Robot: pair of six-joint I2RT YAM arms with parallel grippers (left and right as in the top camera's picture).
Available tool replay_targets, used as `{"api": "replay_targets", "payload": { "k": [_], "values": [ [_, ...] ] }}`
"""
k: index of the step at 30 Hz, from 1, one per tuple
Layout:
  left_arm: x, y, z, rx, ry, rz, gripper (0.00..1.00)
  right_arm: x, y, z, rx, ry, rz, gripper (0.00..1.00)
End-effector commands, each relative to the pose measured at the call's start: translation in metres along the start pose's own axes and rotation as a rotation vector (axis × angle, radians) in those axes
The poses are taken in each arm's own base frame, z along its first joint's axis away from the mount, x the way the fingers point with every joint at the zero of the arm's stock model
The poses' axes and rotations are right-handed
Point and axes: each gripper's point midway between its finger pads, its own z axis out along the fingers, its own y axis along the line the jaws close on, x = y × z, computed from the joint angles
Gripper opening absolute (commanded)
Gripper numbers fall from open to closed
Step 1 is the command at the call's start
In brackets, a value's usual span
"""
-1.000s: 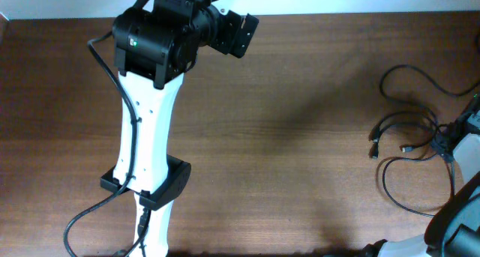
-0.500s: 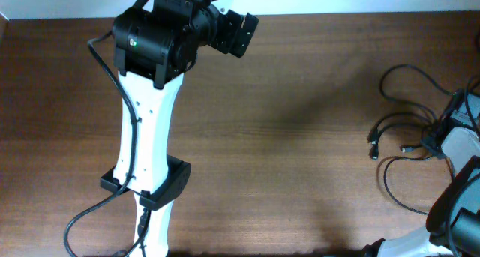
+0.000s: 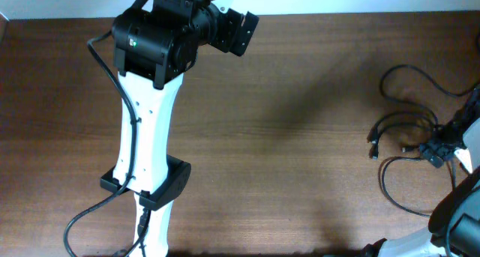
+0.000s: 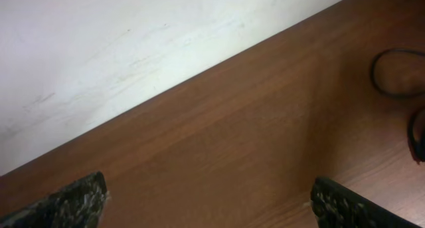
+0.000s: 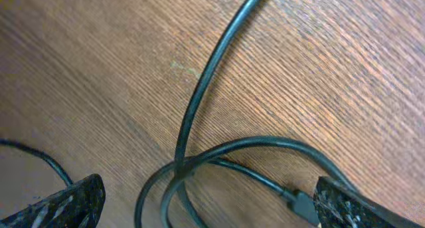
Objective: Untangle cables
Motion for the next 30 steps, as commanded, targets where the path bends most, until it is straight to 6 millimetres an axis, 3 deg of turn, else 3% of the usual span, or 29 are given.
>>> {"api": "replay_targets", "payload": {
  "k": [1, 6, 7, 8, 12, 13, 14, 15, 17, 19, 21, 24, 26, 27, 28, 29, 30],
  "values": [
    [-0.004, 0.004, -0.014, -0.016, -0.024, 0.013, 0.99, -0.001, -0.001, 0.007, 0.007, -0.014, 0.082, 0.96],
    [-0.004, 0.004, -0.014, -0.016, -0.025, 0.012, 0.99, 0.002, -0.013, 0.043, 0.071, -0.028, 0.073, 0.91],
    [-0.004, 0.004, -0.014, -0.016, -0.024, 0.012, 0.99, 0.003, -0.01, 0.044, 0.058, -0.023, 0.076, 0.4],
    [-0.004, 0.004, -0.014, -0.016, -0.025, 0.012, 0.99, 0.003, -0.008, 0.044, 0.05, -0.019, 0.077, 0.04],
    [-0.003, 0.004, -0.014, -0.016, -0.022, 0.013, 0.99, 0.002, -0.003, 0.043, 0.028, -0.025, 0.079, 0.04],
    [-0.002, 0.004, -0.014, -0.016, -0.019, 0.013, 0.99, -0.001, 0.009, 0.038, -0.02, -0.035, 0.048, 0.04],
    [-0.001, 0.004, -0.014, -0.015, -0.015, 0.013, 0.99, -0.003, 0.036, 0.028, -0.122, -0.032, -0.047, 0.04],
    [-0.001, 0.004, -0.014, -0.015, -0.014, 0.013, 0.99, 0.001, 0.081, 0.01, -0.288, -0.02, -0.205, 0.04],
    [-0.001, 0.004, -0.014, -0.015, -0.015, 0.013, 0.99, 0.003, 0.145, -0.027, -0.494, -0.075, -0.455, 0.04],
    [-0.001, 0.004, -0.014, -0.015, -0.012, 0.013, 0.99, -0.009, 0.179, -0.054, -0.58, -0.138, -0.538, 0.04],
    [-0.001, 0.004, -0.014, -0.015, -0.012, 0.013, 0.99, -0.024, 0.181, -0.053, -0.561, -0.201, -0.537, 0.04],
    [0.002, 0.004, -0.014, -0.013, -0.002, 0.014, 0.99, -0.03, 0.163, -0.031, -0.459, -0.221, -0.553, 0.04],
    [0.002, 0.004, -0.014, -0.013, -0.002, 0.014, 0.99, -0.031, 0.154, -0.016, -0.409, -0.217, -0.565, 0.04],
    [0.002, 0.003, -0.014, -0.013, -0.001, 0.014, 0.99, -0.032, 0.151, -0.012, -0.393, -0.22, -0.568, 0.13],
    [0.003, 0.003, -0.014, -0.012, 0.001, 0.014, 0.99, -0.034, 0.147, -0.009, -0.369, -0.226, -0.571, 0.78],
    [0.002, 0.003, -0.014, -0.013, 0.0, 0.014, 0.99, -0.032, 0.143, -0.009, -0.357, -0.206, -0.58, 0.98],
    [0.0, 0.004, -0.014, -0.014, -0.008, 0.013, 0.99, -0.021, 0.145, -0.012, -0.38, -0.162, -0.677, 0.98]
  ]
}}
